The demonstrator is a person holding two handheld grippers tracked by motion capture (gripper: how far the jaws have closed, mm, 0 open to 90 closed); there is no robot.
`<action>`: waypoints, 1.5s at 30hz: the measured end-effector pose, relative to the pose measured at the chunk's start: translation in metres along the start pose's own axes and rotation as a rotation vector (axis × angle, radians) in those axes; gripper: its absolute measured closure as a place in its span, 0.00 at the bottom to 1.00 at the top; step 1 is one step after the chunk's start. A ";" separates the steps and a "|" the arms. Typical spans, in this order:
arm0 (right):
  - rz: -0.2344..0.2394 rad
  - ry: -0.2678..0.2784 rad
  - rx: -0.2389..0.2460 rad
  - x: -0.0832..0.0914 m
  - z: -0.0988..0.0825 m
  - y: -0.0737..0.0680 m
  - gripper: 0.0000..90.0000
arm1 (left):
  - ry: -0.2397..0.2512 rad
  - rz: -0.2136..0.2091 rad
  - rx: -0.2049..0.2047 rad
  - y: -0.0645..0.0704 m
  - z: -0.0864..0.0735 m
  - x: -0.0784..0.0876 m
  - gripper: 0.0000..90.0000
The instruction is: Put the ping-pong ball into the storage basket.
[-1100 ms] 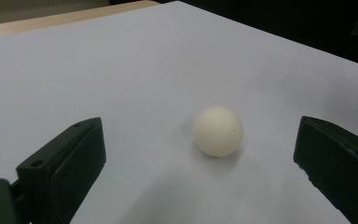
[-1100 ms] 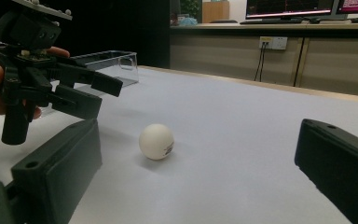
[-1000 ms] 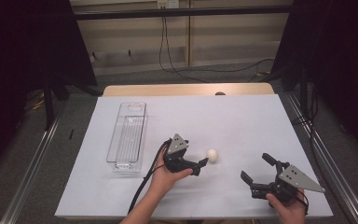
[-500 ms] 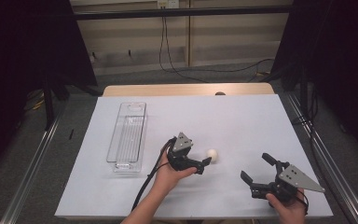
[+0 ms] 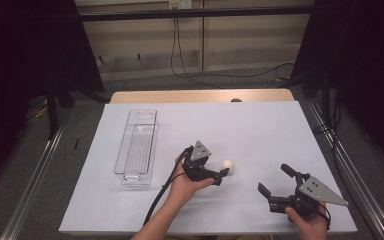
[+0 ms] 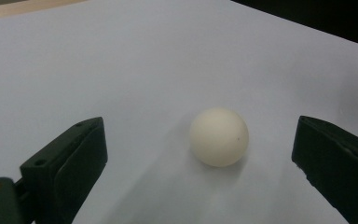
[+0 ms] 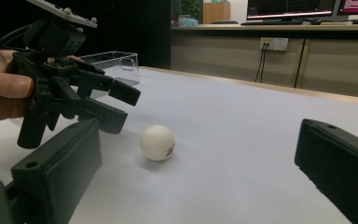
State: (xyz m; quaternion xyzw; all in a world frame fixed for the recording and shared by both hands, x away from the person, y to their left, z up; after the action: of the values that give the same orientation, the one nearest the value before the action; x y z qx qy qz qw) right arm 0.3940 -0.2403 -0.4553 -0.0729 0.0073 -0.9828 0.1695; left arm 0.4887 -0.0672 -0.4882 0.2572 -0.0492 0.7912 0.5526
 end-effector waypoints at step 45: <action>0.003 0.010 0.006 0.000 0.001 0.001 0.00 | -0.070 -0.035 0.008 0.007 0.000 -0.029 0.08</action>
State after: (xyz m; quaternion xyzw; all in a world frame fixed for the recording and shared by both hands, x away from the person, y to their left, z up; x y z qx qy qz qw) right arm 0.3942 -0.2413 -0.4543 -0.0675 0.0051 -0.9829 0.1710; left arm 0.4902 -0.0948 -0.5003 0.2877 -0.0609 0.7722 0.5632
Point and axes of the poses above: each handheld gripper's, and its own axes: x roughly backward along the jaws, z roughly out of its top, y roughly to its right, the point moved 9 cm from there along -x, roughly forward along the jaws, and after that the axes turned 11 degrees about -z, right-handed, at the moved point
